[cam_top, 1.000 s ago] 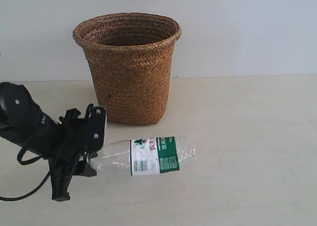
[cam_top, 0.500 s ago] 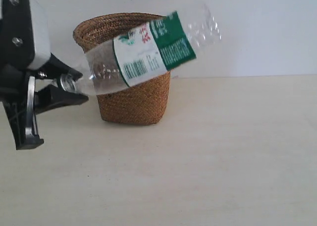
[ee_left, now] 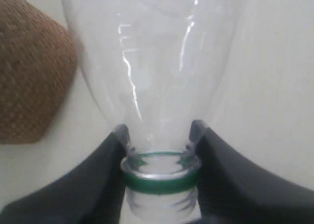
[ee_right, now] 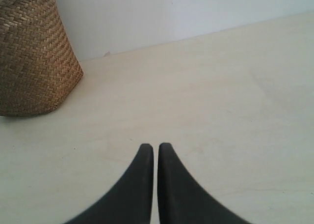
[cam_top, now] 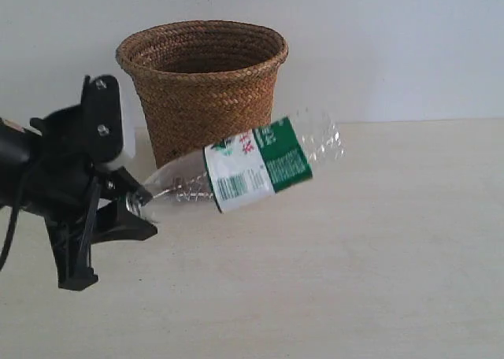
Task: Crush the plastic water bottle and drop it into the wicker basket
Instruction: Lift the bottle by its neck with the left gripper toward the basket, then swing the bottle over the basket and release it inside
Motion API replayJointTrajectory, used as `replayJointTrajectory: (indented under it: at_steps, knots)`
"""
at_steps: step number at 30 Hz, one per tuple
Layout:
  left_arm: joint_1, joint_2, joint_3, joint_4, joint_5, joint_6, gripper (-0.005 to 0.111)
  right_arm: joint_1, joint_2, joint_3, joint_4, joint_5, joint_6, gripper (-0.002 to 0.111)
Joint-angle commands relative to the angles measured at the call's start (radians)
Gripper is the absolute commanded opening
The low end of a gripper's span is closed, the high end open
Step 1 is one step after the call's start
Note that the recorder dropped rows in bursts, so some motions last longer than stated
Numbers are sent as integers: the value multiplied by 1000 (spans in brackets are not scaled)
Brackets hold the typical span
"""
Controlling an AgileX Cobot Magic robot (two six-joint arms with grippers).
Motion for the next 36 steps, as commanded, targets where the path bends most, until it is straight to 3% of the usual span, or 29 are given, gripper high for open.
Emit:
replayJointTrajectory:
  at_steps: [1, 3, 5, 9, 11, 13, 16, 19, 25, 27, 28, 29, 30, 33, 36]
  knots:
    - [0, 11, -10, 153, -260, -75, 4, -3, -6, 4, -8, -3, -4, 0]
    - [0, -31, -46, 159, -467, -69, 4, -3, -6, 4, -8, -3, -4, 0]
    - [0, -69, -92, 159, -527, -66, 4, -3, -6, 4, -8, -3, -4, 0]
    - [0, -74, -187, 252, -65, -50, 4, -3, -6, 4, -8, -3, -4, 0]
    - [0, -40, -189, 347, 124, -152, 4, -3, -6, 4, -8, -3, -4, 0]
    - [0, 3, -189, 394, 224, -285, 4, -3, -6, 4, -8, -3, -4, 0]
    - [0, 47, -189, 393, 257, -288, 4, -3, -6, 4, -8, -3, -4, 0]
    - [0, 71, -189, 413, 173, -288, 4, -3, -6, 4, -8, -3, -4, 0]
    - [0, 5, -280, 488, -318, -438, 6, -3, -6, 4, -8, -3, -4, 0]
    - [5, -1, -367, 488, -346, -448, 16, -3, -6, 4, -8, -3, -4, 0]
    - [16, 7, -433, 488, -327, -477, 27, -3, -6, 4, -8, -3, -4, 0]
    - [21, 27, -500, 488, -281, -483, 43, -3, -6, 4, -8, -3, -2, 0]
    - [22, 59, -581, 488, -241, -541, 71, -3, -6, 4, -8, -3, -2, 0]
    - [22, 110, -652, 562, -224, -791, 109, -3, -6, 4, -8, -3, -2, 0]
    - [22, 139, -658, 678, -131, -942, 109, -3, -6, 4, -8, -3, -2, 0]
